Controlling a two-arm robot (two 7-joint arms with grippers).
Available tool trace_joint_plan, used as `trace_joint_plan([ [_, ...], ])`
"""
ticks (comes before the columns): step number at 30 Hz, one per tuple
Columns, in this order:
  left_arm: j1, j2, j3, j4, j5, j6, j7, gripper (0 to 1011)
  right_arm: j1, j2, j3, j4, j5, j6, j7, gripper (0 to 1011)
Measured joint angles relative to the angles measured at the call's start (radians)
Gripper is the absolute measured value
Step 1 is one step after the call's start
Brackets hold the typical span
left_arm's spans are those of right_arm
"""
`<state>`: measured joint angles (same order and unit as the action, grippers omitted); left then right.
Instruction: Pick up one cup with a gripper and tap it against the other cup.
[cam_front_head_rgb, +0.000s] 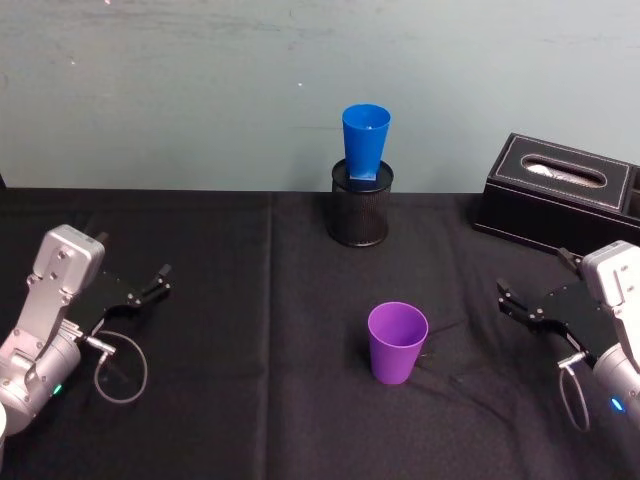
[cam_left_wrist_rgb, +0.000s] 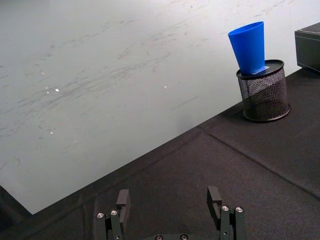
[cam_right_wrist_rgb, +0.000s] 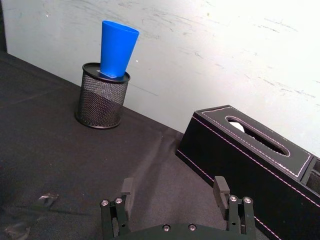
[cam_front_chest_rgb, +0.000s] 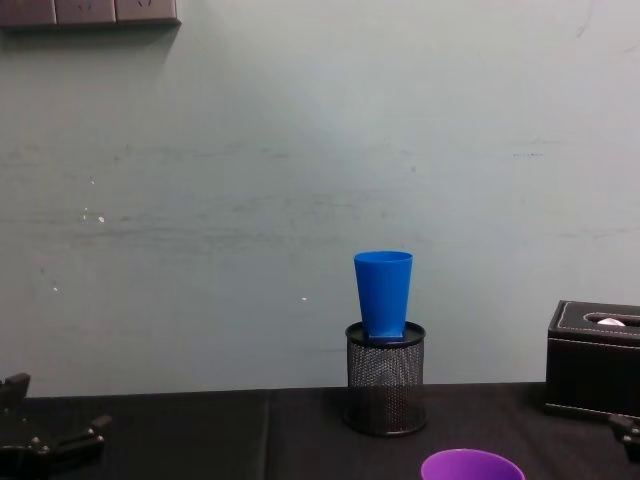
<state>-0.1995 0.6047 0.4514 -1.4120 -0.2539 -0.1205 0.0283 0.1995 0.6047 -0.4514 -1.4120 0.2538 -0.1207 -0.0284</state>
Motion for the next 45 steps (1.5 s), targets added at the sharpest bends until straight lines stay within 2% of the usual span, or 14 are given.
trace_joint_plan([
  [33, 0.000, 0.000, 0.000, 0.000, 0.000, 0.000, 0.000, 1011, 0.000, 0.001, 0.002, 0.000, 0.002, -0.002, 0.005, 1000],
  [38, 0.000, 0.000, 0.000, 0.000, 0.000, 0.000, 0.000, 1012, -0.009, 0.031, 0.022, -0.009, 0.051, -0.035, 0.114, 1000],
  [39, 0.000, 0.000, 0.000, 0.000, 0.000, 0.000, 0.000, 1011, -0.013, 0.044, 0.026, -0.011, 0.073, -0.048, 0.162, 1002],
  [42, 0.000, 0.000, 0.000, 0.000, 0.000, 0.000, 0.000, 1011, -0.016, 0.063, 0.028, -0.010, 0.106, -0.066, 0.242, 1000],
  [43, 0.000, 0.000, 0.000, 0.000, 0.000, 0.000, 0.000, 1011, -0.015, 0.076, 0.027, -0.003, 0.126, -0.078, 0.300, 1000],
  [45, 0.000, 0.000, 0.000, 0.000, 0.000, 0.000, 0.000, 1011, -0.012, 0.089, 0.023, 0.008, 0.147, -0.093, 0.367, 1000],
])
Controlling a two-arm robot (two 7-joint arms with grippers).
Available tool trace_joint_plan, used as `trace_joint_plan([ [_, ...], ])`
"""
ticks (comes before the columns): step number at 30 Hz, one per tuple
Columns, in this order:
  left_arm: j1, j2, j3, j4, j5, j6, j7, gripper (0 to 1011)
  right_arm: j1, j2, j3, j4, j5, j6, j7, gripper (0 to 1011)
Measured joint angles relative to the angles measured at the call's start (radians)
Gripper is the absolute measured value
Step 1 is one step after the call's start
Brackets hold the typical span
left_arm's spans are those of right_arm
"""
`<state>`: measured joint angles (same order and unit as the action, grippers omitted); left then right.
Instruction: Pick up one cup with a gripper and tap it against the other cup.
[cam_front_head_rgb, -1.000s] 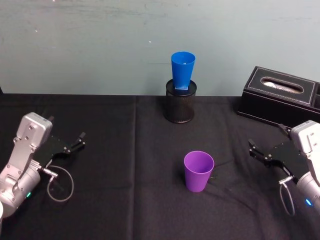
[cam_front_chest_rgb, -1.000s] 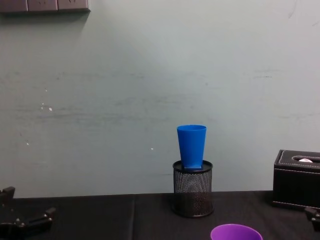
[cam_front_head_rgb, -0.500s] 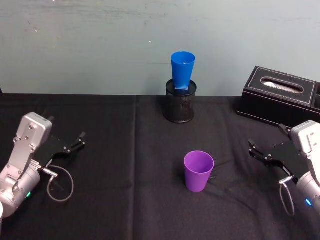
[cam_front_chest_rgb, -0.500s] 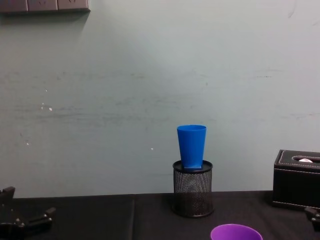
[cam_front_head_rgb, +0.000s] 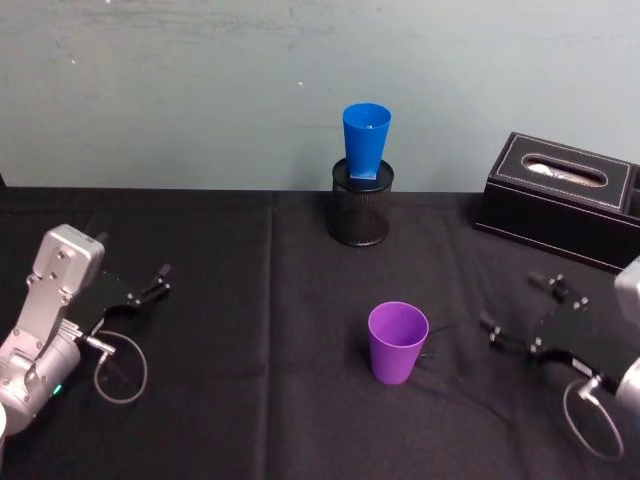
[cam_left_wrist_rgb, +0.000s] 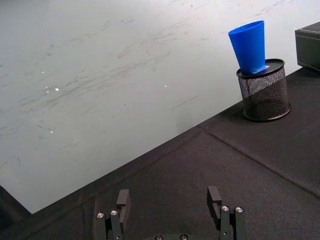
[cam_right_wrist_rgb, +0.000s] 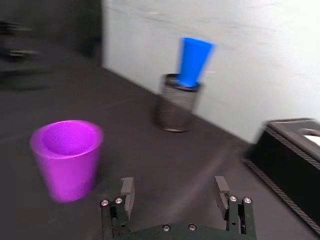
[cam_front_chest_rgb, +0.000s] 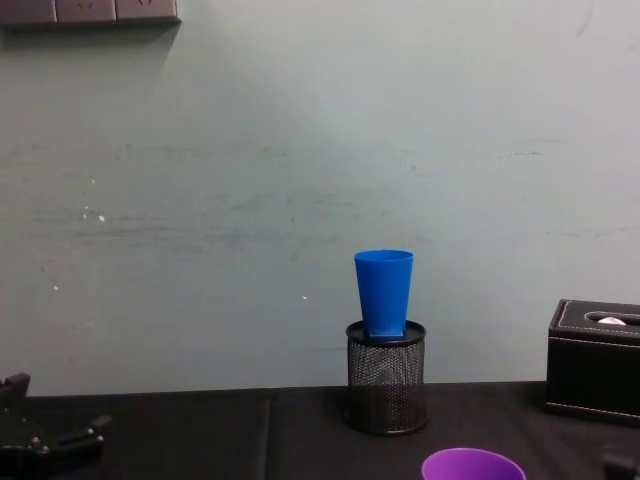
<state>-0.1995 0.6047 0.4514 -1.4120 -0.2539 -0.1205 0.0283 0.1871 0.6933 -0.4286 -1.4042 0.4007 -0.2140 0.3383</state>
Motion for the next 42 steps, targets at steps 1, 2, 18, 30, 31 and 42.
trace_joint_plan([
  [1, 0.000, 0.000, 0.000, 0.000, 0.000, 0.000, 0.000, 1011, 0.004, 0.010, -0.005, 0.011, 0.020, -0.014, 0.062, 1000],
  [2, 0.000, 0.000, 0.000, 0.000, 0.000, 0.000, 0.000, 1011, 0.007, 0.014, -0.008, 0.018, 0.032, -0.022, 0.100, 1000],
  [18, 0.000, 0.000, 0.000, 0.000, 0.000, 0.000, 0.000, 1011, 0.068, -0.042, -0.047, 0.113, 0.160, 0.053, 0.415, 1000],
  [30, 0.000, 0.000, 0.000, 0.000, 0.000, 0.000, 0.000, 1011, 0.117, -0.109, -0.064, 0.169, 0.156, 0.091, 0.449, 1000],
  [31, 0.000, 0.000, 0.000, 0.000, 0.000, 0.000, 0.000, 1011, 0.119, -0.111, -0.065, 0.172, 0.155, 0.091, 0.450, 1000],
  [42, 0.000, 0.000, 0.000, 0.000, 0.000, 0.000, 0.000, 1011, 0.156, -0.162, -0.086, 0.220, 0.128, 0.077, 0.458, 1000],
])
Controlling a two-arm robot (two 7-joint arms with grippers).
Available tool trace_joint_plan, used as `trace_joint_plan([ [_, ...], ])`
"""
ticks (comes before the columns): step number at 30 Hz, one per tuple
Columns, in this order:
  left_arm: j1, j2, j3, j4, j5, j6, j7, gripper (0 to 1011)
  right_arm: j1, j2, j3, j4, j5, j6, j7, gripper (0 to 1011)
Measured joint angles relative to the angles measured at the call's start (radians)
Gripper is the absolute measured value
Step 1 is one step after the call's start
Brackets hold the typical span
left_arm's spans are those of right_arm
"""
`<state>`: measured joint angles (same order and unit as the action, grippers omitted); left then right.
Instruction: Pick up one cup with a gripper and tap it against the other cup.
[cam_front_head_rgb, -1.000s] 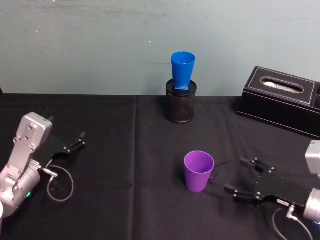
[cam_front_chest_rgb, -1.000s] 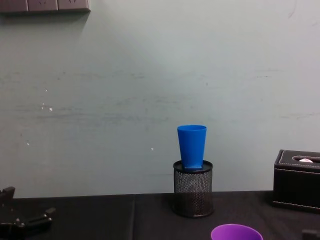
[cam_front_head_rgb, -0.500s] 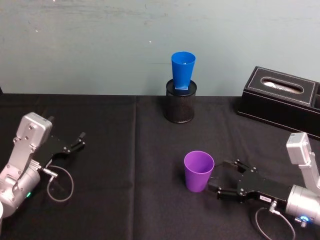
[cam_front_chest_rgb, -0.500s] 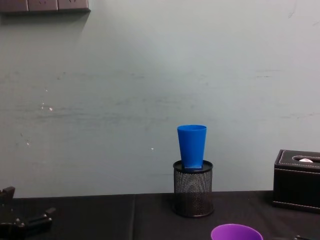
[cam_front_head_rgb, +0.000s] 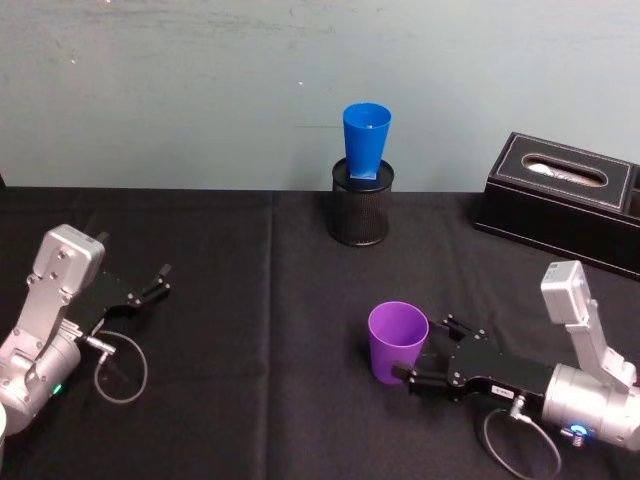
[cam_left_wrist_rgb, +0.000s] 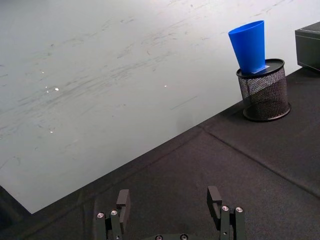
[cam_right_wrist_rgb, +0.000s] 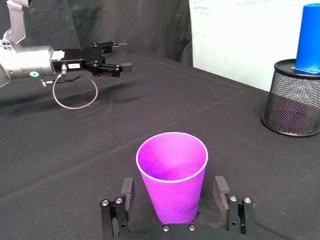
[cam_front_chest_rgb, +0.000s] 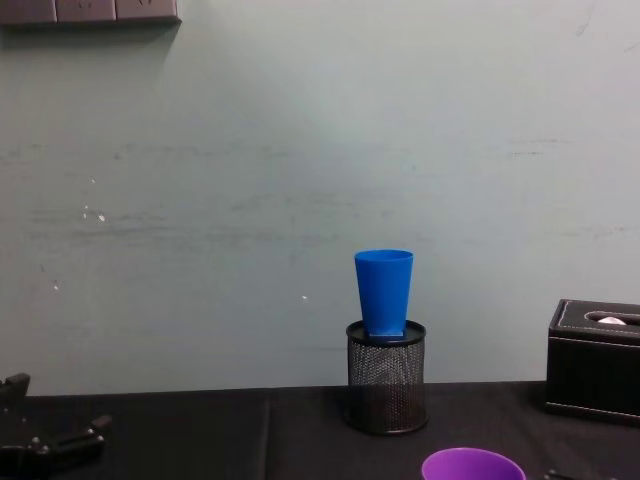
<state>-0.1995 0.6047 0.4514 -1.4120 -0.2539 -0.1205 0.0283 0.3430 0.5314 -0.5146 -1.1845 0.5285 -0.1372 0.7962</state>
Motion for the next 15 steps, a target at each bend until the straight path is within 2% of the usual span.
trace_joint_plan([
  [15, 0.000, 0.000, 0.000, 0.000, 0.000, 0.000, 0.000, 1011, 0.023, -0.052, -0.004, 0.038, -0.012, -0.021, -0.003, 1000],
])
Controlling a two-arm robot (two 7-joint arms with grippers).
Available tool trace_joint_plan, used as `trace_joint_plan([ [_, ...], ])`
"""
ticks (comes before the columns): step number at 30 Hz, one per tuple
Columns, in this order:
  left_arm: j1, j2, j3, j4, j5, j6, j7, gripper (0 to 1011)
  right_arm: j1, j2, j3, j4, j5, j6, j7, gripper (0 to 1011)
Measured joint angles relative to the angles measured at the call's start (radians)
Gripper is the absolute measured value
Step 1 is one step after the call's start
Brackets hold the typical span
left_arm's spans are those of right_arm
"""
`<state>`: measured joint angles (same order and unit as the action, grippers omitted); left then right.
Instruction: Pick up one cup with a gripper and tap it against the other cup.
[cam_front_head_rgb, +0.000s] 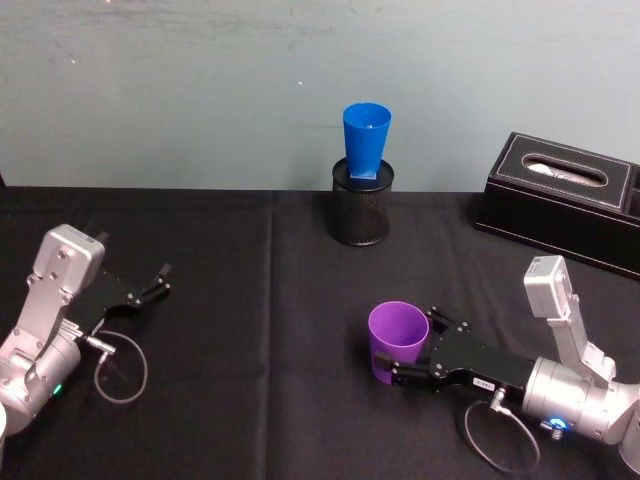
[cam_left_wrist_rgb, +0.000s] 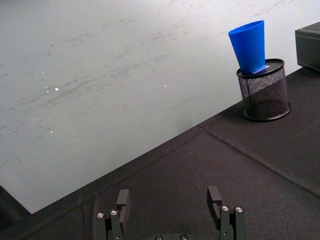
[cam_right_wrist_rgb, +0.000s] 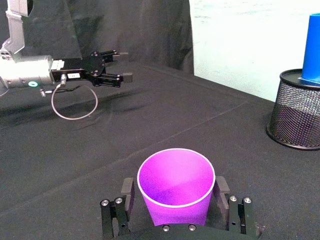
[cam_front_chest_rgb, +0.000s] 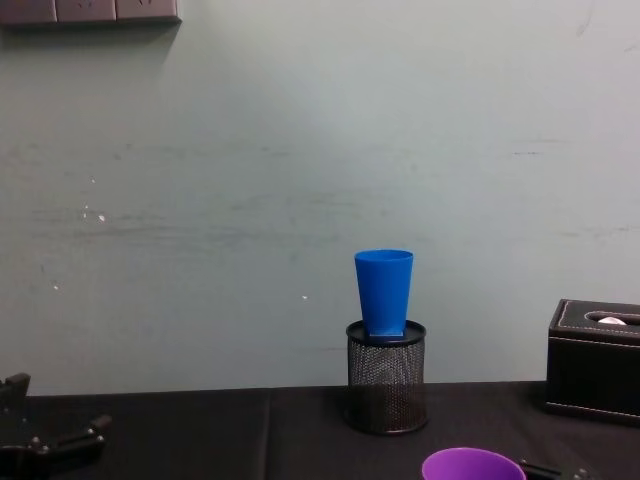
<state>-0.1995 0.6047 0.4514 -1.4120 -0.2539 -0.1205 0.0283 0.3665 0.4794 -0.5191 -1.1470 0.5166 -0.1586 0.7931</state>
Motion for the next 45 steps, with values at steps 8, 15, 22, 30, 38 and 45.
trace_joint_plan([
  [8, 0.000, 0.000, 0.000, 0.000, 0.000, 0.000, 0.000, 1011, -0.001, -0.009, 0.005, 0.003, 0.000, -0.012, -0.005, 1000],
  [15, 0.000, 0.000, 0.000, 0.000, 0.000, 0.000, 0.000, 1011, 0.000, -0.014, 0.004, 0.004, -0.017, -0.031, -0.009, 1000],
  [22, 0.000, 0.000, 0.000, 0.000, 0.000, 0.000, 0.000, 1011, -0.002, -0.014, 0.005, 0.002, -0.022, -0.035, -0.016, 1000],
  [30, 0.000, 0.000, 0.000, 0.000, 0.000, 0.000, 0.000, 1011, -0.002, -0.014, 0.004, 0.002, -0.020, -0.034, -0.015, 997],
  [38, 0.000, 0.000, 0.000, 0.000, 0.000, 0.000, 0.000, 1011, -0.002, -0.013, 0.004, 0.002, -0.019, -0.033, -0.014, 805],
  [45, 0.000, 0.000, 0.000, 0.000, 0.000, 0.000, 0.000, 1011, -0.002, -0.013, 0.004, 0.002, -0.019, -0.032, -0.013, 749],
])
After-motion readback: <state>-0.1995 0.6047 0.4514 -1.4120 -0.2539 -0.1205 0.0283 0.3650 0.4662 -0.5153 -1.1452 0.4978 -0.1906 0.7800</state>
